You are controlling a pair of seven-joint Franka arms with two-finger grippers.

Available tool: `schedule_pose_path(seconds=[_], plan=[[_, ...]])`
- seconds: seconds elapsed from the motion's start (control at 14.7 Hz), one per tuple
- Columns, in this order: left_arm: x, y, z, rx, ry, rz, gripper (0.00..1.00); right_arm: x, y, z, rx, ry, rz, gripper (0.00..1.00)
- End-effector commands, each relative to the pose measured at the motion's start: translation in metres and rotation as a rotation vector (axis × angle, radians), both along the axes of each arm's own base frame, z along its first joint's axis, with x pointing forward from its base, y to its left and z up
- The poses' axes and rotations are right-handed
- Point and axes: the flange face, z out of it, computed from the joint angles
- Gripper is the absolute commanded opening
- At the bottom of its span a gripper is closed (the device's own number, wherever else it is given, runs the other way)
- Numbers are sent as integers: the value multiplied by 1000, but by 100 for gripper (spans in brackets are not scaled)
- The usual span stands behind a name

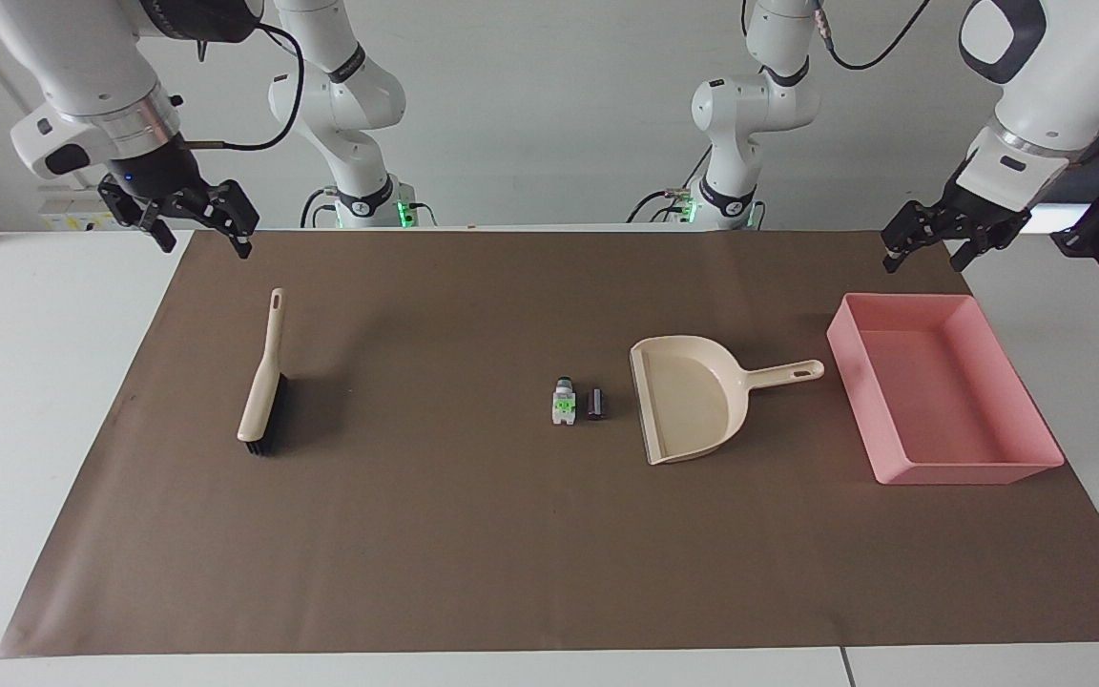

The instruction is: Clean e-waste and dump in bin

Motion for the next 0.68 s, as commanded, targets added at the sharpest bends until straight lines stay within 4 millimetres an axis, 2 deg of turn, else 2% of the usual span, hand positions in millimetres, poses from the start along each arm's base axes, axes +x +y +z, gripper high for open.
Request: schedule_pose_path(seconds=[0.0, 0.14, 0.27, 0.41, 0.54, 0.61], plan=[[-4, -6, 0, 4, -40, -224, 99, -5, -1, 1, 18, -4, 14, 99], [-1, -14, -4, 7, -59, -367, 99, -5, -2, -1, 17, -7, 11, 99], [-3, -29, -10, 17, -97, -490, 99, -13, -2, -10, 21, 13, 17, 99], [-10, -53, -20, 29, -121, -684, 99, -14, -10, -15, 22, 21, 2, 99], [-14, -63, -34, 34, -114, -845, 99, -17, -20, -40, 23, -30, -24, 99], [-17, -73, -45, 31, -97, -952, 99, -29, -21, -63, 25, -64, -26, 99]])
